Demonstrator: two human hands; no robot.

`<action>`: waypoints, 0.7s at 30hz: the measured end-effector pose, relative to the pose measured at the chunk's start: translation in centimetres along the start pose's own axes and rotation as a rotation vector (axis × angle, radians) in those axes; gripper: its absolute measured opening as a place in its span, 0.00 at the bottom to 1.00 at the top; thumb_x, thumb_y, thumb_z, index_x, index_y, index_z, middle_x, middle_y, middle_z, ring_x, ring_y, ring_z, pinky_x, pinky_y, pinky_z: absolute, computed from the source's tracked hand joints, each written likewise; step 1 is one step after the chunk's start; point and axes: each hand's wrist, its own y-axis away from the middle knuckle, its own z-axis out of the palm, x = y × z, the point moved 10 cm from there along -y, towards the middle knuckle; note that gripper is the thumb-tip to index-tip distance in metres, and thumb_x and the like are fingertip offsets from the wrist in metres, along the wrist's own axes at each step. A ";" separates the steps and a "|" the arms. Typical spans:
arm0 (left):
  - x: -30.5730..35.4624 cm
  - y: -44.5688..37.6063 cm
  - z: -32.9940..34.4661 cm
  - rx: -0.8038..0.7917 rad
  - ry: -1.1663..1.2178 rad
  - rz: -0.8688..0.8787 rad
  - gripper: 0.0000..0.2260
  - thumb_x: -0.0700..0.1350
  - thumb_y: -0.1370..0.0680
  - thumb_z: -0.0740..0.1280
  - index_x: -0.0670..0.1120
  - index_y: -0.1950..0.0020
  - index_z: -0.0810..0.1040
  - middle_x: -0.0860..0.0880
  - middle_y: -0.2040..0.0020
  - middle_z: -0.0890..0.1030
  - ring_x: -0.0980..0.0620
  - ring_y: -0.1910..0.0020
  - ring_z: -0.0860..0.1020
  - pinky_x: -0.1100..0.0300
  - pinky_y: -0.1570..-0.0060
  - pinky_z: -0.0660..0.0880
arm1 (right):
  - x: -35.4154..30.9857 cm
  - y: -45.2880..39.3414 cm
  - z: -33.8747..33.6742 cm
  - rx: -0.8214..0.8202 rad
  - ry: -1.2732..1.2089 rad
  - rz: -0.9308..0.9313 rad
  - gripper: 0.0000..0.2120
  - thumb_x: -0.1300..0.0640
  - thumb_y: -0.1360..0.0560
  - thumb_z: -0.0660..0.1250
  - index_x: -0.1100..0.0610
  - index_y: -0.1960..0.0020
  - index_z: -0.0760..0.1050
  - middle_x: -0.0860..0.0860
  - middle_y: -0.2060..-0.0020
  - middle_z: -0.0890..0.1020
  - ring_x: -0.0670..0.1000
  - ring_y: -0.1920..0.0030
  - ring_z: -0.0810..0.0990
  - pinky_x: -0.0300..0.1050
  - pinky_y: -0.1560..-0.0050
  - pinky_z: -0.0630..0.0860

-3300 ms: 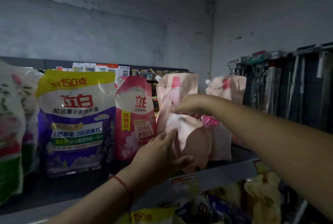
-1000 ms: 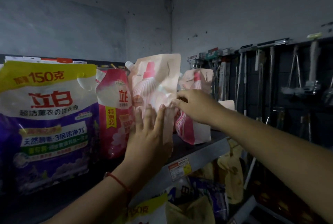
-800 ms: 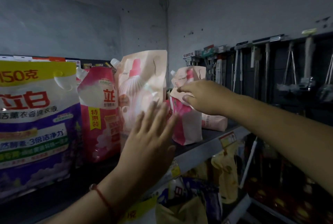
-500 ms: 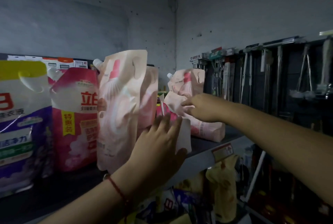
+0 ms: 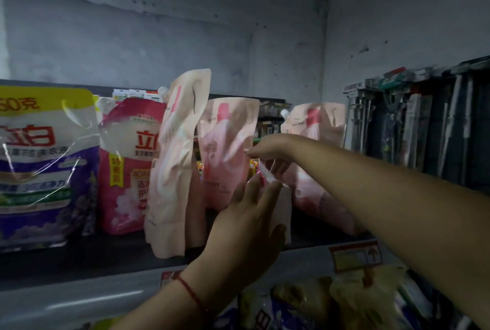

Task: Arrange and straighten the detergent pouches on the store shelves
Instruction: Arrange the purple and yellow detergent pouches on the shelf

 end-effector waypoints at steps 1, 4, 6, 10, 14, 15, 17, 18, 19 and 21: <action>-0.2 0.0 0.0 -0.001 0.010 -0.015 0.31 0.58 0.22 0.64 0.60 0.25 0.50 0.51 0.22 0.55 0.46 0.29 0.66 0.53 0.46 0.75 | -0.3 -0.2 0.4 -0.006 -0.008 0.013 0.26 0.42 0.19 0.56 0.66 0.40 0.72 0.65 0.46 0.80 0.63 0.47 0.82 0.56 0.43 0.79; -1.0 -0.1 0.3 -0.038 0.050 -0.052 0.31 0.59 0.21 0.64 0.63 0.23 0.51 0.57 0.21 0.53 0.50 0.30 0.67 0.56 0.41 0.74 | -0.2 -1.1 0.8 -0.006 -0.029 0.058 0.18 0.50 0.17 0.57 0.66 0.44 0.71 0.65 0.51 0.79 0.62 0.49 0.81 0.53 0.44 0.79; -1.3 -0.1 0.2 -0.046 0.080 -0.057 0.30 0.60 0.21 0.63 0.65 0.23 0.52 0.59 0.21 0.54 0.52 0.30 0.69 0.58 0.39 0.74 | 0.8 -1.8 0.7 -0.004 -0.046 0.107 0.15 0.55 0.18 0.57 0.67 0.43 0.73 0.64 0.51 0.79 0.60 0.52 0.81 0.50 0.50 0.80; -1.6 -0.2 -0.3 0.030 0.195 -0.088 0.27 0.60 0.21 0.63 0.65 0.23 0.58 0.59 0.23 0.60 0.53 0.32 0.71 0.59 0.39 0.73 | 1.9 -2.5 -0.2 0.037 -0.076 0.097 0.12 0.66 0.22 0.56 0.66 0.60 0.74 0.62 0.63 0.78 0.56 0.66 0.77 0.46 0.63 0.74; -1.4 -0.1 -0.6 0.128 0.349 -0.161 0.28 0.58 0.20 0.63 0.65 0.23 0.55 0.58 0.26 0.68 0.61 0.44 0.74 0.68 0.54 0.72 | 2.1 -1.8 -1.7 0.117 -0.205 0.028 0.11 0.67 0.21 0.62 0.64 0.62 0.72 0.59 0.69 0.76 0.55 0.71 0.76 0.43 0.72 0.72; -1.3 -0.2 -0.8 0.161 0.414 -0.188 0.26 0.58 0.20 0.63 0.65 0.23 0.57 0.58 0.27 0.69 0.63 0.43 0.73 0.68 0.52 0.73 | 2.2 -1.5 -2.3 0.152 -0.265 -0.002 0.10 0.67 0.22 0.62 0.64 0.62 0.72 0.59 0.70 0.76 0.55 0.71 0.76 0.43 0.72 0.73; -1.8 -0.5 -1.1 0.228 0.573 -0.276 0.22 0.60 0.20 0.62 0.64 0.26 0.62 0.58 0.32 0.73 0.62 0.39 0.73 0.58 0.42 0.76 | 2.3 -1.1 -3.4 0.201 -0.362 -0.071 0.10 0.69 0.22 0.60 0.63 0.62 0.71 0.60 0.68 0.77 0.57 0.69 0.79 0.48 0.67 0.80; -2.1 -0.8 -1.1 0.247 0.656 -0.327 0.18 0.60 0.19 0.61 0.65 0.29 0.66 0.61 0.37 0.75 0.62 0.40 0.74 0.54 0.40 0.75 | 2.3 -1.0 -3.9 0.220 -0.400 -0.105 0.10 0.68 0.22 0.60 0.62 0.61 0.71 0.60 0.67 0.77 0.58 0.67 0.80 0.49 0.63 0.82; -2.2 -1.1 -0.7 0.235 0.727 -0.373 0.15 0.60 0.19 0.61 0.65 0.33 0.69 0.63 0.42 0.76 0.62 0.41 0.75 0.52 0.38 0.75 | 2.2 -0.7 -4.3 0.232 -0.428 -0.132 0.08 0.67 0.22 0.60 0.62 0.60 0.72 0.60 0.65 0.78 0.57 0.65 0.81 0.48 0.62 0.83; -2.0 -1.8 0.9 0.147 0.866 -0.453 0.07 0.60 0.19 0.61 0.65 0.42 0.72 0.63 0.45 0.77 0.62 0.45 0.76 0.53 0.38 0.74 | 1.8 0.1 -5.3 0.276 -0.496 -0.177 0.03 0.65 0.23 0.63 0.64 0.55 0.74 0.62 0.58 0.82 0.59 0.60 0.83 0.54 0.57 0.84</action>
